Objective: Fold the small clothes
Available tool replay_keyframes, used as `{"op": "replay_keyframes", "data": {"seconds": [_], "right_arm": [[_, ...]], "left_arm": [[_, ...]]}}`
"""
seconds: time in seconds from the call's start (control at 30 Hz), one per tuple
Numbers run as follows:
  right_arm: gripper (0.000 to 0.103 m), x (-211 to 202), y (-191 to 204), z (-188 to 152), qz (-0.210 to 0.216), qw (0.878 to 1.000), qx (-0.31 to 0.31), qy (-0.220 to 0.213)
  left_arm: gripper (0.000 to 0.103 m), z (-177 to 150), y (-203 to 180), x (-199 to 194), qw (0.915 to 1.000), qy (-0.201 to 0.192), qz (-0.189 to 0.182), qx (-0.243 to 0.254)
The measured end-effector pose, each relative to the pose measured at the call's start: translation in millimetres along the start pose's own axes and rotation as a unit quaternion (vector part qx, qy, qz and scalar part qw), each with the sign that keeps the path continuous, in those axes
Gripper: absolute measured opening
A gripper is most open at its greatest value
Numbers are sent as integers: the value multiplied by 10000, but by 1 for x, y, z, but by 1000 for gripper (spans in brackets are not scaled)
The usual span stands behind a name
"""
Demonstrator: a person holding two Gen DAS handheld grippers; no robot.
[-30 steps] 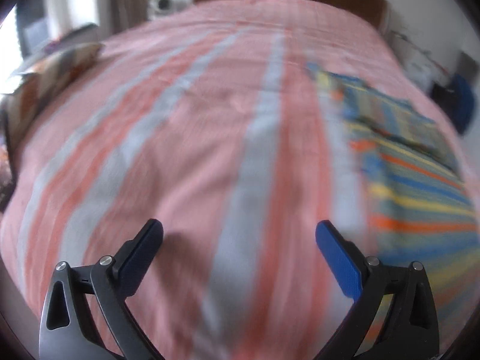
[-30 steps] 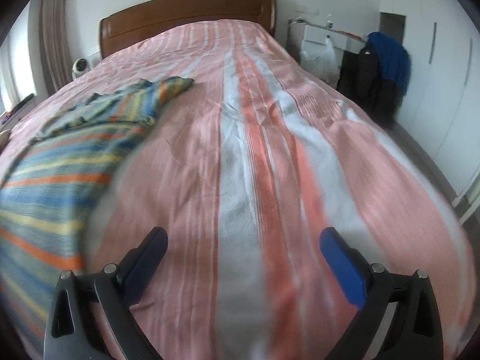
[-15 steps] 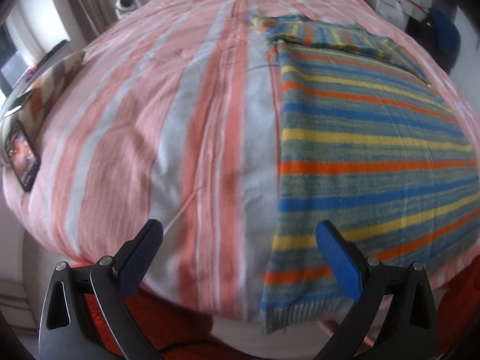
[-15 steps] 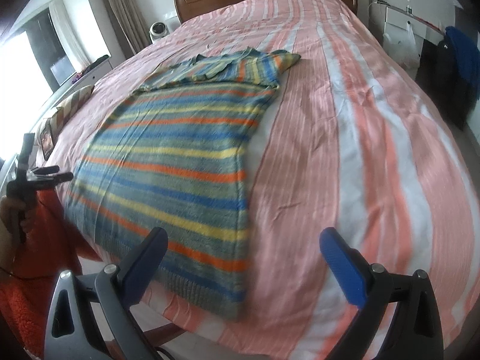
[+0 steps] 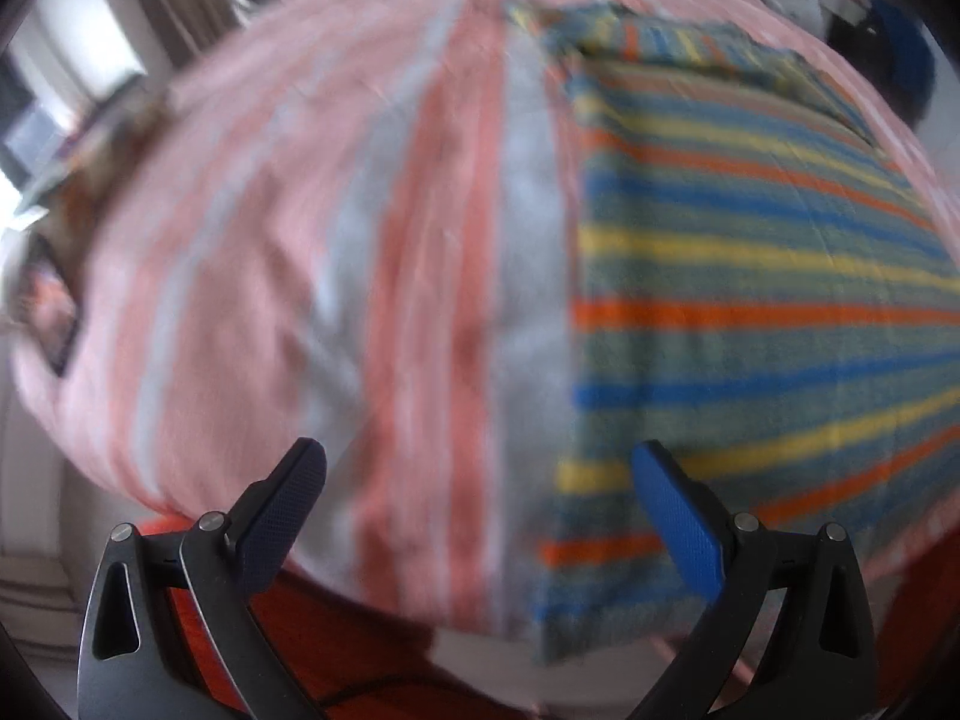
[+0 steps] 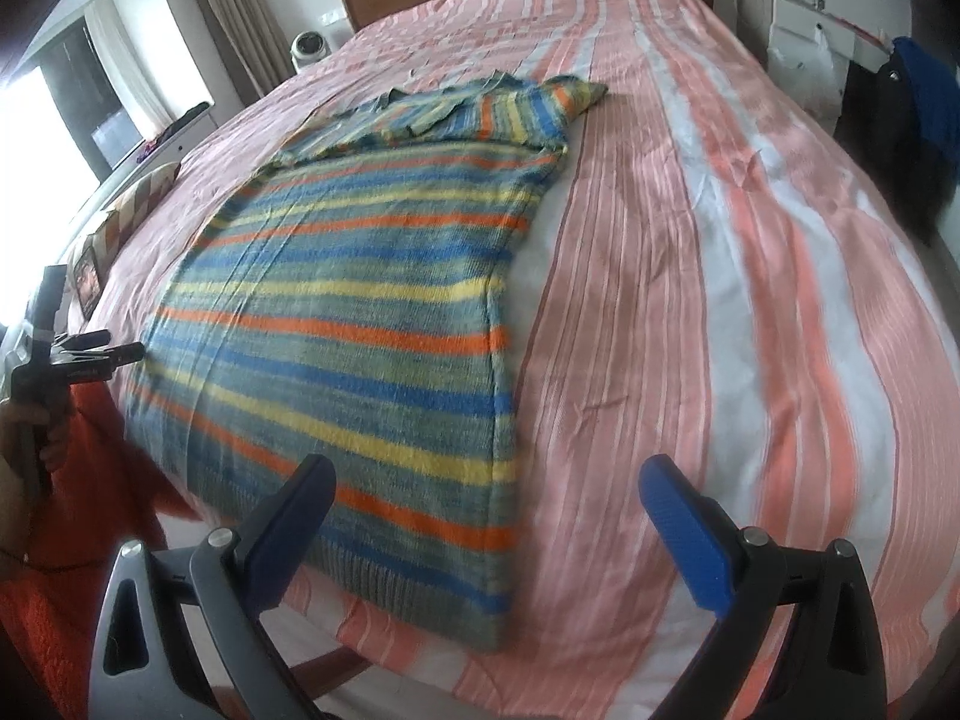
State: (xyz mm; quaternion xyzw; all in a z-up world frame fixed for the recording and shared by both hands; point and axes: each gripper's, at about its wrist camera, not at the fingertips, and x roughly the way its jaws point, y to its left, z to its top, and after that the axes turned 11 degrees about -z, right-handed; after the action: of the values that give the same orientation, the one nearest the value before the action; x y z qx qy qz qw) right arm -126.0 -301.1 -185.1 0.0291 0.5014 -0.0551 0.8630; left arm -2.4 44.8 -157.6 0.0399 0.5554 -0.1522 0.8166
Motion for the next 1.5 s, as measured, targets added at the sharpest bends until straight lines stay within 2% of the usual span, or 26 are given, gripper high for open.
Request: {"op": "replay_keyframes", "data": {"seconds": [0.1, 0.2, 0.23, 0.27, 0.3, 0.37, 0.4, 0.43, 0.47, 0.53, 0.63, 0.73, 0.8, 0.93, 1.03, 1.1, 1.2, 1.27, 1.3, 1.33, 1.37, 1.4, 1.47, 1.5], "right_arm": [[100, 3, -4, -7, 302, 9989, 44, 348], [96, 15, -8, -16, 761, 9936, 290, 788], [91, 22, -8, -19, 826, 9912, 345, 971], [81, 28, -8, -21, 812, 9902, 363, 1080], [74, 33, -7, -23, 793, 9893, 354, 1176], [36, 38, -6, -24, 834, 9876, 361, 1278], [7, 39, -6, -23, 934, 9858, 367, 1348], [6, 41, -6, -23, 1023, 9835, 362, 1449], [6, 40, -7, -24, 1097, 9817, 373, 1511], [5, 33, -10, -22, 1250, 9796, 399, 1522], [5, 17, -22, -8, 1534, 9771, 770, 1261], [5, 7, -34, 20, 1809, 9740, 1084, 822], [5, 10, -40, 46, 1893, 9728, 1209, 570], [5, 31, -50, 115, 1667, 9787, 1197, 2], [5, 62, -66, 174, 1623, 9756, 1449, -287], [5, 87, -75, 209, 1623, 9714, 1694, -363], [5, 123, -86, 250, 1584, 9674, 1943, -369], [6, 148, -92, 274, 1549, 9645, 2102, -396], [8, 164, -96, 284, 1565, 9614, 2219, -449], [12, 175, -100, 289, 1574, 9586, 2334, -438], [23, 187, -106, 292, 1519, 9548, 2527, -366], [28, 194, -112, 293, 1440, 9514, 2707, -291], [28, 192, -126, 287, 1380, 9421, 3035, -347], [29, 184, -132, 284, 1399, 9410, 3047, -460]], "left_arm": [[102, -14, 1, 13, 9970, 460, -603, -125], [99, -24, -5, 16, 9960, 617, -641, 52], [92, -26, -7, 16, 9956, 659, -667, 92], [86, -27, -8, 15, 9950, 702, -696, 103], [77, -28, -9, 15, 9944, 768, -714, 110], [56, -30, -10, 16, 9932, 921, -690, 156], [23, -31, -10, 17, 9918, 1031, -735, 167], [5, -33, -9, 19, 9891, 1186, -870, 119], [4, -35, -8, 18, 9878, 1230, -954, 69], [3, -34, -5, 10, 9869, 1155, -1126, 57], [3, -15, 11, -13, 9770, 814, -1936, -358], [3, 31, 27, -32, 9676, 211, -2439, -620], [3, 63, 36, -34, 9627, -83, -2600, -742], [3, 145, 50, -20, 9623, -732, -2517, -732], [3, 199, 58, 8, 9573, -854, -2566, -1023], [3, 245, 65, 29, 9587, -869, -2455, -1143], [3, 289, 67, 55, 9602, -946, -2278, -1308], [8, 304, 61, 75, 9616, -1007, -2141, -1391], [19, 314, 62, 84, 9629, -1022, -1992, -1506], [42, 322, 64, 91, 9639, -997, -1825, -1664], [52, 326, 69, 97, 9629, -972, -1754, -1803], [58, 325, 75, 95, 9595, -1042, -1730, -1964], [58, 316, 85, 84, 9506, -1210, -1941, -2099], [60, 309, 88, 77, 9496, -1204, -2071, -2023]]}}
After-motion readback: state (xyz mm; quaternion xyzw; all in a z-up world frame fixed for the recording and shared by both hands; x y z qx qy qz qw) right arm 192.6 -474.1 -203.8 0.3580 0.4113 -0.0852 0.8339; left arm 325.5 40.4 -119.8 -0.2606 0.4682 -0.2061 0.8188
